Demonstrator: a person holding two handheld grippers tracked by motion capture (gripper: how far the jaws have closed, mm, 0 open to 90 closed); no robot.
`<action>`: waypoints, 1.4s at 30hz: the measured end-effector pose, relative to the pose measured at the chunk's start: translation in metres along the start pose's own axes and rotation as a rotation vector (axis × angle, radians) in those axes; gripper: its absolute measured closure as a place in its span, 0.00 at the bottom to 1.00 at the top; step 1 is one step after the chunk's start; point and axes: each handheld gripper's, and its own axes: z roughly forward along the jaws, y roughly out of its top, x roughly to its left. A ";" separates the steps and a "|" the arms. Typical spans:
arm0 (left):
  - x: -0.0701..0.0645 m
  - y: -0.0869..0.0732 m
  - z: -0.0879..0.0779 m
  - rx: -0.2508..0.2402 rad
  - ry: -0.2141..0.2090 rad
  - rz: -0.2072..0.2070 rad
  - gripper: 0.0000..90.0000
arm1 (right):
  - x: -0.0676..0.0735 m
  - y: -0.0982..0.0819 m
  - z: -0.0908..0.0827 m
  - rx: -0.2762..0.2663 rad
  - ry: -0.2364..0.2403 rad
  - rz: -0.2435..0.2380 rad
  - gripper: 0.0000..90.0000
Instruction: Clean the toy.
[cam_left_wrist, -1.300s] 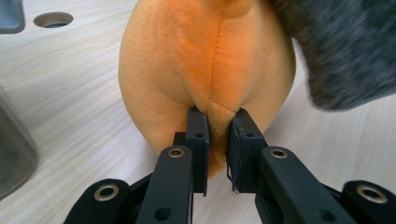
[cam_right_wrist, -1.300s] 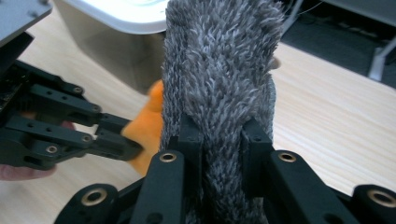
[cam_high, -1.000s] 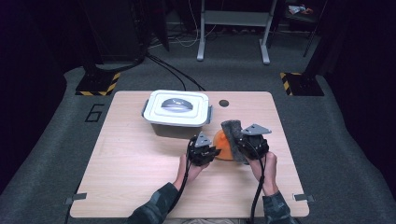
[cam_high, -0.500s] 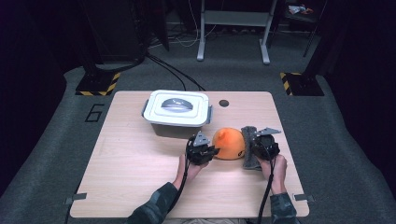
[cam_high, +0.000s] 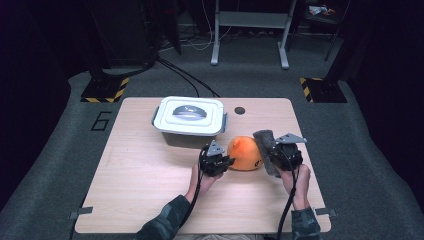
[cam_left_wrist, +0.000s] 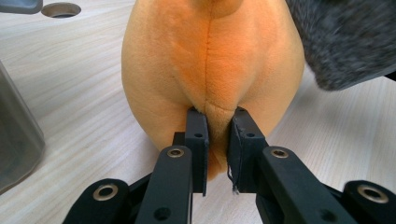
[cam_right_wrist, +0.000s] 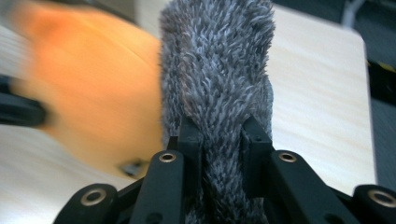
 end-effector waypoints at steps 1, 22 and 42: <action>0.000 0.000 0.000 0.000 -0.001 0.001 0.88 | 0.005 0.004 -0.003 -0.011 0.015 -0.020 0.83; 0.000 0.001 0.001 0.002 -0.009 0.010 0.88 | 0.002 -0.006 0.023 0.072 -0.005 -0.002 0.82; 0.001 0.001 0.001 -0.004 -0.018 0.006 0.87 | -0.030 -0.034 0.043 0.207 -0.072 0.084 0.82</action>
